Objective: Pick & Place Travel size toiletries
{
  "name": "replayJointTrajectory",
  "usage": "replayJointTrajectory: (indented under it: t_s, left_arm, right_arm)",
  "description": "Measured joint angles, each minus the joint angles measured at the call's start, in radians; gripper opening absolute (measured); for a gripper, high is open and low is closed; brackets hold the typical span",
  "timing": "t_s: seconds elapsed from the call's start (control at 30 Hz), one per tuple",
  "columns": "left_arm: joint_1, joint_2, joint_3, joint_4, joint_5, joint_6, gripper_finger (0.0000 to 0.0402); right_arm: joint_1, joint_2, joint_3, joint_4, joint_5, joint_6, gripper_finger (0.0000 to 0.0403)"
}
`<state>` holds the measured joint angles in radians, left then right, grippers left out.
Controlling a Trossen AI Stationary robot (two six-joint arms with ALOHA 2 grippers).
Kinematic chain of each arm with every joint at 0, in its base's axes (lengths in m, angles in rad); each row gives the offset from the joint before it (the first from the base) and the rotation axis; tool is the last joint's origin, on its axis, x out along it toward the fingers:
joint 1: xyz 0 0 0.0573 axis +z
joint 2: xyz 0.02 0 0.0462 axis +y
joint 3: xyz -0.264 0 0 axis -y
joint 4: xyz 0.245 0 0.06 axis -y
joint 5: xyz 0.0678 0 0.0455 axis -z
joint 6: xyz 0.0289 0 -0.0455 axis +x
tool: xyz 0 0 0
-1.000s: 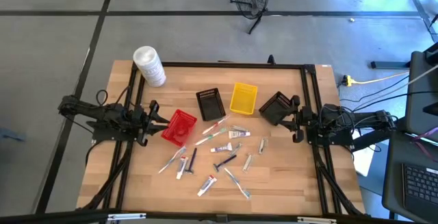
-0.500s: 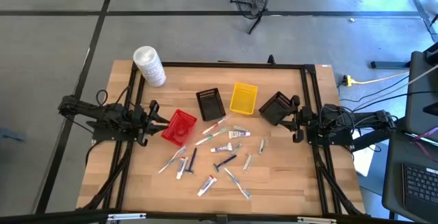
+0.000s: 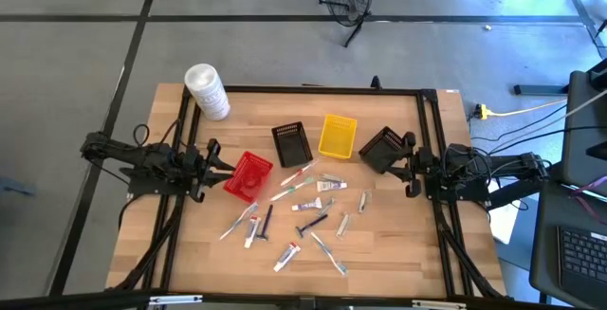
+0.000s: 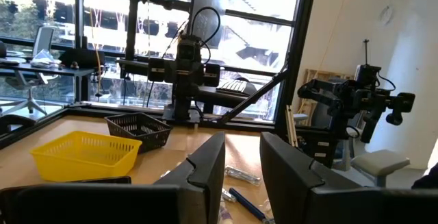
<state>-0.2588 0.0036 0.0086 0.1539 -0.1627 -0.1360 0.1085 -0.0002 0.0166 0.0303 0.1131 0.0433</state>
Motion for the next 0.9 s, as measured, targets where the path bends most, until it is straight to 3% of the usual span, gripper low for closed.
replayJointTrajectory:
  t_s: [0.9]
  left_arm:
    - [0.000,0.000,0.000,0.000,0.000,0.034,0.0088]
  right_arm:
    - [0.000,0.000,0.000,0.000,0.002,0.000,0.0149]
